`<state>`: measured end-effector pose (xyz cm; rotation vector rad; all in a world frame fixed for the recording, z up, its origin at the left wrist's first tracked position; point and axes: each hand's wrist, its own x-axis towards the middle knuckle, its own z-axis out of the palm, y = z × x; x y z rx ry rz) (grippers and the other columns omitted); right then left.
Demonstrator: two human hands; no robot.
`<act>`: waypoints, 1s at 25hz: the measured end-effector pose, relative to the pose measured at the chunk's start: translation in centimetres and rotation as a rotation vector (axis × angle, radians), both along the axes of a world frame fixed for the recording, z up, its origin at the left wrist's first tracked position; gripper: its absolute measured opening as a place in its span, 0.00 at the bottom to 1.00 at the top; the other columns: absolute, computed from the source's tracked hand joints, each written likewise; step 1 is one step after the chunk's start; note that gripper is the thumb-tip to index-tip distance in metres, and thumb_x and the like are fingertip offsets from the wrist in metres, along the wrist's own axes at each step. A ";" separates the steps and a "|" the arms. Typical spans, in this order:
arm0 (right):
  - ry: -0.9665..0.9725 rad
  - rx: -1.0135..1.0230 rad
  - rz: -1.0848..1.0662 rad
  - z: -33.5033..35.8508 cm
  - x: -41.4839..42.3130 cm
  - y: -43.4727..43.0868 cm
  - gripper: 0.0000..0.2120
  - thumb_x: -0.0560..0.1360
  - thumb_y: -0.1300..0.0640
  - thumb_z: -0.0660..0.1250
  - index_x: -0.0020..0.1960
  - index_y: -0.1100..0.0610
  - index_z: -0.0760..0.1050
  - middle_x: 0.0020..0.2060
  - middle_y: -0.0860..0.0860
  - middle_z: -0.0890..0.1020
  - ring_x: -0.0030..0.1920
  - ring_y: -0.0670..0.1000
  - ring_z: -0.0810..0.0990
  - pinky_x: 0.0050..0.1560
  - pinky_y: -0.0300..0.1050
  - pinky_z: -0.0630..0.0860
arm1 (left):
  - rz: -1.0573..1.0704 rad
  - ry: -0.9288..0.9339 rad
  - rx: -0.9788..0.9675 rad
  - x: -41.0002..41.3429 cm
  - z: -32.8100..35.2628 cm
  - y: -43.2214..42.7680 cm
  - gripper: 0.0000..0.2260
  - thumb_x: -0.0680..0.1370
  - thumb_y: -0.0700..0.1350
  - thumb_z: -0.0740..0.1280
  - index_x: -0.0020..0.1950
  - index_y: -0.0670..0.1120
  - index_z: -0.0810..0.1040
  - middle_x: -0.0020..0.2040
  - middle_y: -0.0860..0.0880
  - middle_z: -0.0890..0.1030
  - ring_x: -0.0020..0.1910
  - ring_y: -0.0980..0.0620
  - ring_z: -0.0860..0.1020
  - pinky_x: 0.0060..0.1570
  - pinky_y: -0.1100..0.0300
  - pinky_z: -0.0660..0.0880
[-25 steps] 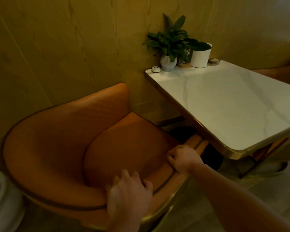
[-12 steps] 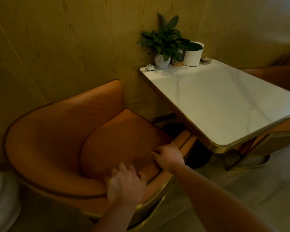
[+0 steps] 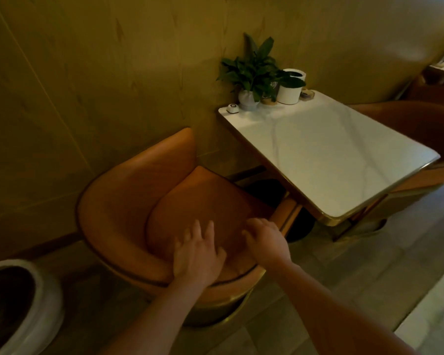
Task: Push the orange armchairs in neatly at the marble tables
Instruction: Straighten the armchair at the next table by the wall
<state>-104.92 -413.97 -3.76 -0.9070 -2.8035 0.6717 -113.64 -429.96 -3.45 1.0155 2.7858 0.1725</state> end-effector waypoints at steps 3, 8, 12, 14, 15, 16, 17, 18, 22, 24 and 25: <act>0.077 0.022 -0.040 4.2 -0.6 -2.7 0.18 0.82 0.48 0.60 0.71 0.48 0.71 0.68 0.46 0.74 0.69 0.49 0.70 0.67 0.48 0.69 | -0.025 0.051 -0.008 -3.5 3.6 -5.4 0.34 0.80 0.64 0.54 0.81 0.53 0.45 0.82 0.43 0.50 0.80 0.42 0.52 0.76 0.40 0.55; -0.004 0.072 -0.008 7.7 -2.1 -6.9 0.19 0.82 0.47 0.60 0.71 0.48 0.70 0.68 0.47 0.74 0.69 0.50 0.70 0.66 0.49 0.71 | -0.089 0.087 -0.074 -6.3 7.2 -11.0 0.34 0.80 0.64 0.54 0.81 0.53 0.46 0.82 0.42 0.51 0.80 0.41 0.51 0.75 0.37 0.56; -0.057 0.111 0.038 9.0 -3.2 -9.5 0.19 0.82 0.47 0.59 0.71 0.49 0.70 0.68 0.48 0.74 0.68 0.51 0.70 0.65 0.48 0.71 | -0.090 0.112 -0.128 -9.1 9.2 -12.6 0.33 0.81 0.64 0.53 0.81 0.53 0.46 0.82 0.42 0.50 0.80 0.40 0.50 0.75 0.36 0.55; -0.055 0.099 0.024 9.4 -3.9 -9.8 0.19 0.82 0.47 0.59 0.71 0.50 0.71 0.69 0.48 0.74 0.68 0.52 0.70 0.64 0.49 0.71 | -0.085 0.101 -0.142 -10.2 9.7 -12.6 0.33 0.81 0.63 0.52 0.81 0.53 0.46 0.82 0.42 0.50 0.80 0.40 0.50 0.75 0.36 0.55; -0.047 0.092 0.016 9.6 -4.2 -9.8 0.19 0.82 0.47 0.59 0.71 0.50 0.71 0.69 0.49 0.74 0.69 0.52 0.70 0.65 0.50 0.70 | -0.086 0.099 -0.149 -10.5 9.7 -12.5 0.33 0.81 0.63 0.52 0.81 0.53 0.47 0.82 0.42 0.50 0.80 0.40 0.50 0.75 0.36 0.54; -0.041 0.086 0.011 9.7 -4.6 -9.7 0.19 0.82 0.47 0.58 0.71 0.50 0.71 0.69 0.49 0.74 0.69 0.53 0.69 0.65 0.50 0.70 | -0.086 0.097 -0.153 -10.9 9.8 -12.4 0.33 0.81 0.63 0.53 0.81 0.53 0.47 0.82 0.42 0.51 0.80 0.40 0.50 0.75 0.36 0.54; -0.038 0.082 0.007 9.7 -4.9 -9.5 0.19 0.82 0.47 0.58 0.72 0.50 0.71 0.69 0.49 0.74 0.69 0.53 0.69 0.65 0.50 0.70 | -0.088 0.093 -0.153 -11.3 9.8 -12.4 0.33 0.81 0.63 0.53 0.81 0.53 0.47 0.82 0.42 0.51 0.80 0.40 0.50 0.75 0.36 0.54; -0.034 0.076 -0.002 9.7 -5.2 -9.1 0.19 0.82 0.47 0.58 0.72 0.50 0.70 0.69 0.49 0.74 0.70 0.53 0.69 0.66 0.50 0.69 | -0.088 0.093 -0.151 -11.9 9.8 -12.2 0.33 0.81 0.63 0.54 0.81 0.53 0.48 0.82 0.42 0.51 0.80 0.40 0.50 0.75 0.36 0.55; -0.004 0.010 -0.072 8.6 -6.7 -7.4 0.19 0.82 0.47 0.59 0.72 0.50 0.70 0.69 0.50 0.74 0.70 0.53 0.69 0.66 0.50 0.70 | -0.099 0.093 -0.169 -15.0 9.1 -11.3 0.33 0.81 0.63 0.54 0.81 0.53 0.48 0.82 0.41 0.51 0.80 0.40 0.50 0.75 0.38 0.56; 0.010 -0.030 -0.108 7.6 -7.5 -7.2 0.19 0.83 0.48 0.59 0.72 0.51 0.70 0.69 0.50 0.74 0.70 0.53 0.69 0.66 0.49 0.69 | -0.099 0.082 -0.202 -16.2 8.7 -10.6 0.33 0.81 0.63 0.53 0.81 0.53 0.47 0.82 0.42 0.51 0.80 0.40 0.50 0.76 0.38 0.55; 0.011 -0.043 -0.123 7.1 -8.1 -7.0 0.20 0.83 0.48 0.59 0.72 0.51 0.70 0.69 0.50 0.74 0.70 0.53 0.69 0.66 0.49 0.69 | -0.100 0.077 -0.211 -17.1 8.4 -10.0 0.33 0.81 0.63 0.53 0.81 0.53 0.47 0.82 0.42 0.50 0.80 0.40 0.50 0.76 0.38 0.55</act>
